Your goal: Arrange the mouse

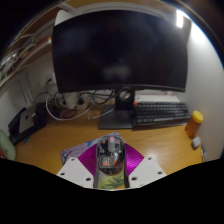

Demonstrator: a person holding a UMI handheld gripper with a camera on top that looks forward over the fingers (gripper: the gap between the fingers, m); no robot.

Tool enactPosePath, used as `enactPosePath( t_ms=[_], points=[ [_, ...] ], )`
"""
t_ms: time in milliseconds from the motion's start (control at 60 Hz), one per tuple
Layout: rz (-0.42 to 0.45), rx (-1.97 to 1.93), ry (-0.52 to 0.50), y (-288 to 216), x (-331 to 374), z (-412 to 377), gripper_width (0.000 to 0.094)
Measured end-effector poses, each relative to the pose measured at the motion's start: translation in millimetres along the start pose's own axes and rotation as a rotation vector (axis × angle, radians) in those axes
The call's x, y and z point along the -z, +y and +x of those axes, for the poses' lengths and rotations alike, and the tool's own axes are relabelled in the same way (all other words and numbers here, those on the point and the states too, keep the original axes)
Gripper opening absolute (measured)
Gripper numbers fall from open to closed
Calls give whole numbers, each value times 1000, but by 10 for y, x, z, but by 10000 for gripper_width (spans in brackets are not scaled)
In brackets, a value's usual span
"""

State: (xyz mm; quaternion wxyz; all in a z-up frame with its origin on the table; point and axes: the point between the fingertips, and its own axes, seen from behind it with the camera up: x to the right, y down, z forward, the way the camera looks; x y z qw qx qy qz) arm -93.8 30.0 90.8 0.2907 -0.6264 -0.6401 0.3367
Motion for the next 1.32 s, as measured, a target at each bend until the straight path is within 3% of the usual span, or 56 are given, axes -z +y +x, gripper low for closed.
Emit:
enactPosePath(
  t_ms=[233, 350, 467, 750, 967, 1317],
  points=[
    [-131, 49, 25, 761, -605, -408, 355],
    [-120, 88, 51, 851, -627, -395, 471],
    [-143, 82, 56, 850, -550, -407, 879],
    [-170, -44, 114, 589, 803, -304, 863],
    [-190, 0, 145, 703, 1824, -315, 864],
    [-180, -46, 159, 855, 2152, -444, 854]
  ],
)
